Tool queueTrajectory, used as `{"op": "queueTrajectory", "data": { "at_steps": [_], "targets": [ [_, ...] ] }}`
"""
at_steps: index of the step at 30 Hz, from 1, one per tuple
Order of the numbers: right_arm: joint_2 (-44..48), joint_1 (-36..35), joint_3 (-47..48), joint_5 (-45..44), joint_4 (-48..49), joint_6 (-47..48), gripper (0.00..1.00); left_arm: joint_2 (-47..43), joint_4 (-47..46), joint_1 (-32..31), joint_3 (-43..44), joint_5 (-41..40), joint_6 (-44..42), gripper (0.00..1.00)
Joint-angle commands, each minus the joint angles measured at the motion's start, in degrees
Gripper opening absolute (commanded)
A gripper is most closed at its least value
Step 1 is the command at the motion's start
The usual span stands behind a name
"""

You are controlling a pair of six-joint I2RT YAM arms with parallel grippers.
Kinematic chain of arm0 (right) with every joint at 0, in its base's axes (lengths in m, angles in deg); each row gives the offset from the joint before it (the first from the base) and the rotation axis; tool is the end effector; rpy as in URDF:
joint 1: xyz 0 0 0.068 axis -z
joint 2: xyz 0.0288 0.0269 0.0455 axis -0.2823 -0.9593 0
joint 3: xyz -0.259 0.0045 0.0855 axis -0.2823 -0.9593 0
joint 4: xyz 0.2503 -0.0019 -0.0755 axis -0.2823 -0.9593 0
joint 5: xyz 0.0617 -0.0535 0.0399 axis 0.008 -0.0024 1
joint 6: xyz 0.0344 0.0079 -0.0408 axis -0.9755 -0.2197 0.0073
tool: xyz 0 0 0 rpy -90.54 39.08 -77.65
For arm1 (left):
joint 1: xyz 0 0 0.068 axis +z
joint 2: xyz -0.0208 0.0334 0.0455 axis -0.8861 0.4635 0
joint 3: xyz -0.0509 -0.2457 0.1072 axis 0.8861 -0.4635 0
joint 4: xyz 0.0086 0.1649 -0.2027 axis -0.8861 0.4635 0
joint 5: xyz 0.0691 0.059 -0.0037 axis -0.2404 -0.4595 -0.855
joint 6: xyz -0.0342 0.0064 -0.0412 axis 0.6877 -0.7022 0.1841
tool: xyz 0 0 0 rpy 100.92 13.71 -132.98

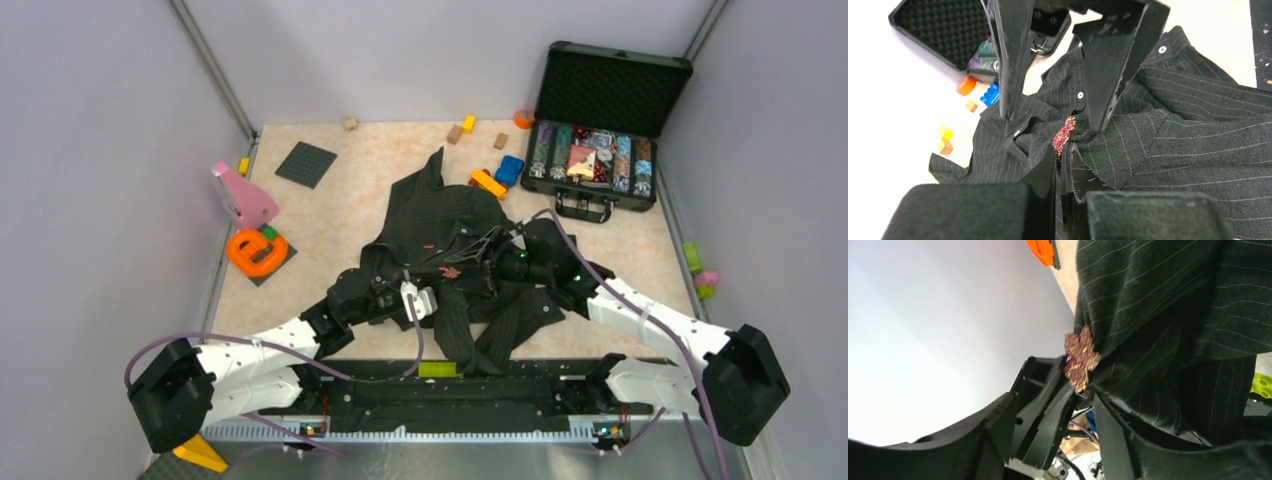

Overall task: Remove the brooch from the garment
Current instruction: Remove the brooch from the clothes.

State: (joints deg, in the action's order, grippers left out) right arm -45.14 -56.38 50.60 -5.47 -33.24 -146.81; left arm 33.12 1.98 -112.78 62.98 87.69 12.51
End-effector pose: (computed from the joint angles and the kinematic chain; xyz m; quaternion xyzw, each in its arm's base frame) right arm 0.1786 0.1685 0.2481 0.2995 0.7920 0.5314 0.0269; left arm 0.1285 -0.1729 0.2278 0.5639 0.4581 -0.2123 0.6536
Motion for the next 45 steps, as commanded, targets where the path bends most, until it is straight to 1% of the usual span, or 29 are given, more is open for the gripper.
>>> {"op": "queueTrajectory", "data": {
  "at_steps": [1, 2, 4, 5, 7, 9, 10, 11, 14, 15, 16, 18, 20, 22, 25, 27, 31, 40, 42, 44, 45],
  "targets": [
    [4.32, 0.92, 0.95, -3.27, -4.08, 2.74, 0.63, 0.03, -1.74, -0.23, 1.76, -3.05, 2.02, 0.0],
    [5.17, 1.29, 1.83, -5.31, -6.96, 5.8, 0.65, -0.33, -1.83, -0.19, 1.74, -4.14, 3.3, 0.0],
    [7.03, 1.78, 3.88, -10.33, -12.49, 15.47, 0.68, -1.79, -2.2, -0.16, 1.4, -6.65, 7.48, 0.0],
    [7.89, 1.83, 4.77, -12.24, -13.68, 20.88, 0.68, -2.47, -2.83, -0.07, 1.01, -7.41, 8.69, 0.0],
    [10.43, 1.84, 5.17, -13.63, -11.54, 34.53, 0.68, -3.85, -3.09, 0.09, 0.74, -6.86, 10.66, 0.0],
    [13.24, 1.84, 3.55, -10.32, -5.63, 52.09, 0.67, -5.15, -1.99, 0.4, 1.42, -4.81, 13.39, 0.0],
    [14.73, 1.84, 2.53, -8.33, -2.92, 59.03, 0.67, -5.74, -1.28, 0.55, 1.96, -3.64, 15.2, 0.0],
    [16.34, 1.84, 1.52, -6.87, -0.46, 65.51, 0.64, -6.22, -0.26, 0.78, 2.77, -2.16, 17.27, 0.0],
    [20.4, 1.84, -1.72, -3.09, 5.88, 81.81, 0.55, -6.96, 3.74, 0.82, 6.06, 2.18, 25.22, 0.0],
    [21.53, 1.84, -2.97, 0.7, 7.96, 87.3, 0.47, -6.89, 4.26, 0.82, 6.87, 4.78, 27.27, 0.0],
    [22.56, 1.84, -4.13, 3.7, 9.69, 93.09, 0.42, -6.7, 4.4, 0.82, 7.39, 7.07, 28.74, 0.0],
    [24.1, 1.78, -6.02, 8.75, 12.2, 102.15, 0.38, -6.53, 3.57, 0.82, 7.97, 8.8, 31.37, 0.0],
    [24.92, 1.76, -7.35, 13.36, 12.94, 108.98, 0.37, -7.04, 6.1, 0.82, 9.15, 8.01, 33.05, 0.0],
    [24.83, 1.75, -7.42, 15.55, 11.57, 113.88, 0.39, -7.23, 8.58, 0.82, 10.22, 8.39, 33.02, 0.0],
    [24.33, 1.71, -7.49, 18.87, 10.73, 118.73, 0.39, -7.14, 9.96, 0.8, 11.14, 9.3, 33.01, 0.0],
    [24.06, 1.67, -8.05, 21.36, 12.65, 119.95, 0.37, -6.8, 10.03, 0.77, 11.36, 9.69, 33.02, 0.0],
    [22.59, 0.65, -8.18, 21.82, 15.91, 120.23, 0.36, -6.01, 10.52, 0.78, 12.05, 10.07, 32.28, 0.0],
    [17.54, -2.9, -5.19, 19.57, 13.75, 122.46, 0.3, -6.07, 11.71, 0.82, 12.73, 10.25, 30.9, 0.0],
    [17.2, -3.39, -5.21, 19.37, 14.51, 122.32, 0.25, -6.07, 11.78, 0.82, 12.67, 10.57, 30.74, 0.0],
    [16.89, -3.52, -5.19, 19.45, 15.91, 121.27, 0.16, -5.93, 11.78, 0.82, 12.6, 10.92, 30.51, 0.0],
    [16.75, -3.52, -5.18, 19.38, 16.6, 120.64, 0.12, -5.87, 11.78, 0.81, 12.56, 11.14, 30.39, 0.0]
  ]
}}
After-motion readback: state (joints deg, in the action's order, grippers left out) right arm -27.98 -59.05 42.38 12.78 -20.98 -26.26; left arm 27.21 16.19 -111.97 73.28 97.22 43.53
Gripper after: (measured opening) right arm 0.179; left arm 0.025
